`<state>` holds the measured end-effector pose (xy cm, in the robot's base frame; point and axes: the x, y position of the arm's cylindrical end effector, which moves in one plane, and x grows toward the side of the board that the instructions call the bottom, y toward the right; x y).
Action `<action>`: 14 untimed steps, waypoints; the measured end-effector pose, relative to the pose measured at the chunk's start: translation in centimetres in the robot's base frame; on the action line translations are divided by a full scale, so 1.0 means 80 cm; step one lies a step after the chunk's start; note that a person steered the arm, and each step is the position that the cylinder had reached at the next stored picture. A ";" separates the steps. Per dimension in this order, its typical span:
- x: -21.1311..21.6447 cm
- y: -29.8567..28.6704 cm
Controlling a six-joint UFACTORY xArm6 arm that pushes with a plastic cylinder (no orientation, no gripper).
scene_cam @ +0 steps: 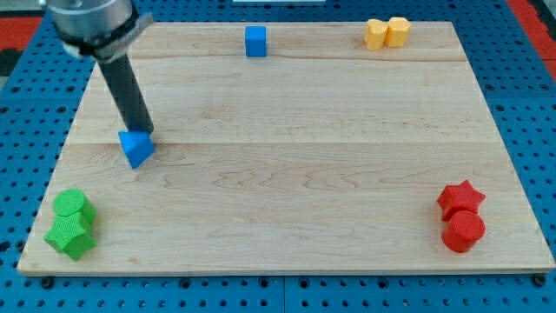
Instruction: Slightly push the blue cube towards left of the board
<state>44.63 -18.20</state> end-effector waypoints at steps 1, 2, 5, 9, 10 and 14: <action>0.006 0.010; -0.014 0.000; 0.014 -0.033; 0.047 0.085; 0.010 0.151; -0.224 0.238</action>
<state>26.75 0.86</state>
